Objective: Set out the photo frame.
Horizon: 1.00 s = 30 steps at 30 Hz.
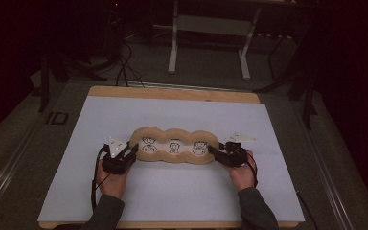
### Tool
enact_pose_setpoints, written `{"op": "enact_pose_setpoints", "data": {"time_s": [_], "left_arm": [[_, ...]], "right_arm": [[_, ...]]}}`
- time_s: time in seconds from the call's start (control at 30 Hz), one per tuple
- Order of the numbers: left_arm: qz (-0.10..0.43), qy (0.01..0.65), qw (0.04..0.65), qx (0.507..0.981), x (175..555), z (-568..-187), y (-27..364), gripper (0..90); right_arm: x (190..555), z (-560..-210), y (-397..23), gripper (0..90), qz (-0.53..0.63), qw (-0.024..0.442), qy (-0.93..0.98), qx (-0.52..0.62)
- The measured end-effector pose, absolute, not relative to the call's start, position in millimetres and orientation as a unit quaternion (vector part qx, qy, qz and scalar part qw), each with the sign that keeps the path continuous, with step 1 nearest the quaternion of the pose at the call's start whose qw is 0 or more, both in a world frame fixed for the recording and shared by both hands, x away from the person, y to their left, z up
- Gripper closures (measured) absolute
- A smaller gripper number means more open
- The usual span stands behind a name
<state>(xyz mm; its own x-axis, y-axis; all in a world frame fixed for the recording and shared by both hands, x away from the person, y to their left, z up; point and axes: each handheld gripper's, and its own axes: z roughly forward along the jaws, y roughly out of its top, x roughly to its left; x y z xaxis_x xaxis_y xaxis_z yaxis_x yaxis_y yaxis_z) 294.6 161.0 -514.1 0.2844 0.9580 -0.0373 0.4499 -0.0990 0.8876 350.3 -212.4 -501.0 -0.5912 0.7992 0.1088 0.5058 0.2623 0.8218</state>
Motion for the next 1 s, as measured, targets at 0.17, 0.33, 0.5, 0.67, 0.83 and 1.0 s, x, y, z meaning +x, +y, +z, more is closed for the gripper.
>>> {"op": "enact_pose_setpoints", "data": {"time_s": [0.17,0.33,0.5,0.67,0.83,1.0], "left_arm": [[0.298,0.52,0.425,0.679,295.2,-515.3,160.4,68.6],[0.298,0.521,0.424,0.679,295.0,-515.7,160.5,68.6],[0.297,0.522,0.421,0.68,294.9,-516.4,160.7,68.5],[0.295,0.525,0.418,0.68,295.1,-517.0,160.7,68.4],[0.296,0.515,0.423,0.684,295.5,-517.3,158.5,68.0],[0.296,0.511,0.418,0.69,296.1,-518.7,155.2,67.2]], "right_arm": [[350.3,-502.5,-212.4,61.1,0.437,0.167,0.776,0.422],[350.3,-502.8,-212.2,61.2,0.438,0.168,0.776,0.421],[349.3,-503.1,-211.9,61.3,0.438,0.17,0.777,0.419],[347.9,-502.0,-211.2,61.8,0.438,0.175,0.777,0.417],[348.3,-501.6,-213.1,61.9,0.439,0.182,0.775,0.417],[347.8,-500.2,-216.9,62.3,0.444,0.187,0.77,0.419]]}}
